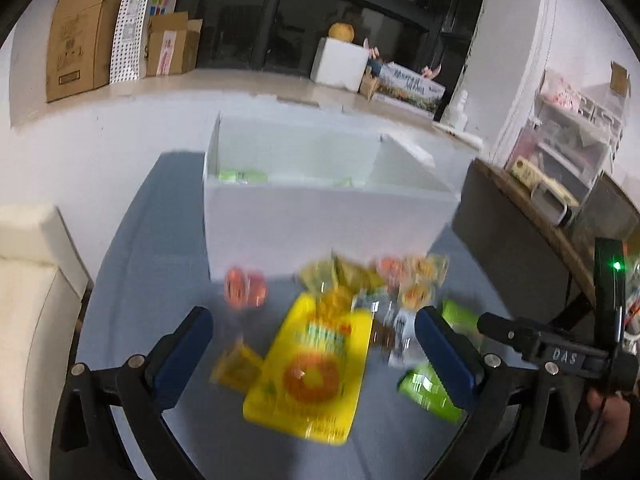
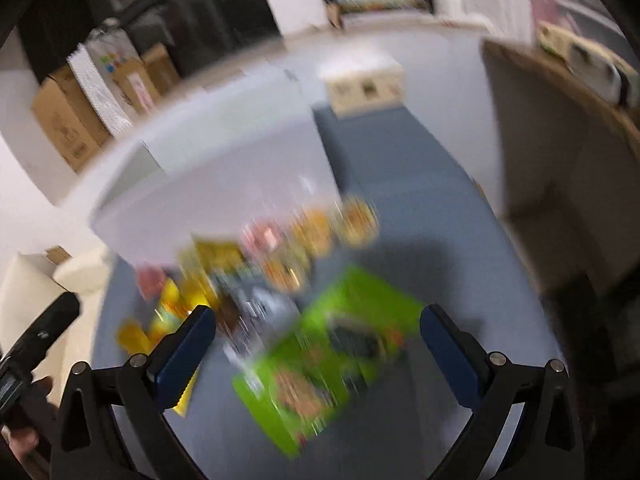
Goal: Organize snacks
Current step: 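Grasp the yellow pouch with the left tool while the right grasps a seaweed bag, then lower the yellow pouch and seaweed bag into the white box and release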
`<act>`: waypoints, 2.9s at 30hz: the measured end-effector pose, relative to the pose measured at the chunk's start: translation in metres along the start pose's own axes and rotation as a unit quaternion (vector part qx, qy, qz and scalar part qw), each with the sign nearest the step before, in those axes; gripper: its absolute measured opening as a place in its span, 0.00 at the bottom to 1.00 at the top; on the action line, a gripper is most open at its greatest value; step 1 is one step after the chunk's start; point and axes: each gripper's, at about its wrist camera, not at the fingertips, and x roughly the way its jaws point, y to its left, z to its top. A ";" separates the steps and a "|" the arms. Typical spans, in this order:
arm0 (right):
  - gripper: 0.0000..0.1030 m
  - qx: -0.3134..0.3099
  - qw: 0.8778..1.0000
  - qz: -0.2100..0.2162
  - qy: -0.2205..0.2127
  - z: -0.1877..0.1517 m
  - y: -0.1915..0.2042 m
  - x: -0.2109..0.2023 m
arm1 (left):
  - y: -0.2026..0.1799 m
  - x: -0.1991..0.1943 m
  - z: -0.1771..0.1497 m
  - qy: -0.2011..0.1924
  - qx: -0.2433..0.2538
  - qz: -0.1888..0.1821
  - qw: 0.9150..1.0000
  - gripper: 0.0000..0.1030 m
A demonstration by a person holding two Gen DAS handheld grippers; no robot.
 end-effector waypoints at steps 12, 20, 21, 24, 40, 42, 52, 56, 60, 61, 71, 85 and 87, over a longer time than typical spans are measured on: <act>1.00 0.083 0.993 -0.043 0.071 0.000 -0.012 0.055 | -0.006 0.017 -0.027 0.029 0.031 0.000 0.999 1.00; 0.91 0.100 0.984 -0.143 0.041 0.013 0.007 0.076 | -0.005 0.022 -0.034 0.038 0.030 -0.005 0.999 1.00; 0.81 0.097 0.983 -0.150 0.038 0.015 0.008 0.077 | -0.003 0.023 -0.035 0.040 0.027 -0.006 0.999 1.00; 0.76 0.093 0.985 -0.139 0.033 0.017 0.005 0.075 | 0.001 0.024 -0.037 0.043 0.019 -0.004 0.999 1.00; 0.75 -0.064 0.995 -0.041 -0.068 0.049 -0.015 -0.011 | -0.005 0.037 -0.040 0.069 0.055 -0.001 0.996 1.00; 0.75 -0.079 0.994 -0.005 -0.071 0.057 -0.022 -0.024 | -0.010 0.041 -0.039 0.074 0.063 -0.005 0.995 1.00; 0.75 -0.127 0.984 0.067 -0.109 0.043 -0.013 -0.067 | -0.027 0.098 -0.017 0.119 0.139 -0.004 0.983 1.00; 0.75 -0.120 0.985 0.075 -0.102 0.035 -0.012 -0.060 | -0.033 0.116 -0.021 0.143 0.160 -0.001 0.977 0.84; 0.75 -0.114 0.986 0.078 -0.090 0.029 -0.015 -0.055 | -0.034 0.111 -0.023 0.127 0.163 -0.012 0.978 0.73; 0.75 -0.113 0.987 0.077 -0.088 0.028 -0.016 -0.053 | -0.032 0.109 -0.023 0.127 0.156 -0.017 0.979 0.70; 0.75 -0.115 0.985 0.086 -0.094 0.025 -0.012 -0.056 | -0.016 0.049 -0.010 0.077 0.103 -0.061 0.990 0.45; 0.75 -0.183 0.961 0.121 -0.168 0.133 0.061 -0.060 | -0.004 0.028 0.145 -0.046 0.074 -0.033 0.996 0.45; 0.75 -0.199 0.957 0.114 -0.177 0.163 0.081 -0.045 | 0.001 0.046 0.166 -0.045 0.069 -0.013 0.996 0.45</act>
